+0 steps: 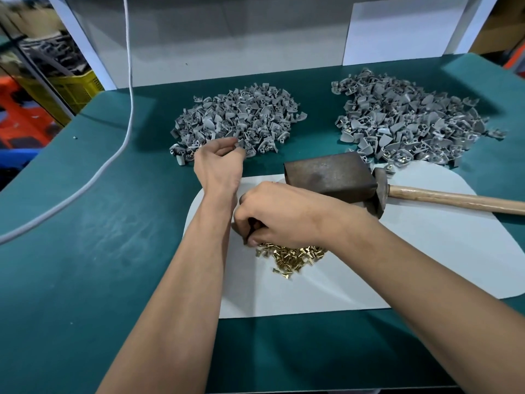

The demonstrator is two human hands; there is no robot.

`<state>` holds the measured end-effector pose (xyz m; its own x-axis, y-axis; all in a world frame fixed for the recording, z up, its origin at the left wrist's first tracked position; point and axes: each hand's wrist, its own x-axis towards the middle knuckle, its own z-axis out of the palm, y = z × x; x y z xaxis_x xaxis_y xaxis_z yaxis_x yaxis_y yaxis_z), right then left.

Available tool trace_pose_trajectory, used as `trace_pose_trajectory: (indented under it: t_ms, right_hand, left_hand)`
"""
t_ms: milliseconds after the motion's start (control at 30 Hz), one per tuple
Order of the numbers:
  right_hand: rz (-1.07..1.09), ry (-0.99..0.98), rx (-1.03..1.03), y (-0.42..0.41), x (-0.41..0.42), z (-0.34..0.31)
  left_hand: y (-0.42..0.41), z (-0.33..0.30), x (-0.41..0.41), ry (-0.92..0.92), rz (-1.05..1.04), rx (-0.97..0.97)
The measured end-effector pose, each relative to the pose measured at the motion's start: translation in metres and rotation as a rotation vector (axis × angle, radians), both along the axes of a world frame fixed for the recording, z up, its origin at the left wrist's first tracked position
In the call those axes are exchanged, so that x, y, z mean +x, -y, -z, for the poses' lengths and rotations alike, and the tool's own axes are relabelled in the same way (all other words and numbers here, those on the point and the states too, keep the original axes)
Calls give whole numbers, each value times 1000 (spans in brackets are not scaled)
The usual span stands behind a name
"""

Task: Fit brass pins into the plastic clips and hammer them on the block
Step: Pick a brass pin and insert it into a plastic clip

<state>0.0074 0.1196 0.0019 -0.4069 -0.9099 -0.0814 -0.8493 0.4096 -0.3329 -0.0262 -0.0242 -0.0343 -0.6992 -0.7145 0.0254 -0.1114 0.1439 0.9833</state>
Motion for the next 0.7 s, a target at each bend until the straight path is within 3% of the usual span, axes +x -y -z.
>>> trace_pose_trajectory:
  t_ms: [233, 400, 567, 700]
  right_hand:
    - [-1, -87, 1, -3, 2, -3]
    - [152, 49, -329, -32, -9, -20]
    - [425, 50, -718, -76, -33, -20]
    - [548, 71, -892, -96, -45, -8]
  left_hand:
    - [-3, 1, -1, -109, 66, 117]
    - [-16, -2, 3, -207, 152, 79]
    - [-42, -2, 3, -344, 411, 54]
    - [-54, -2, 6, -409, 611, 49]
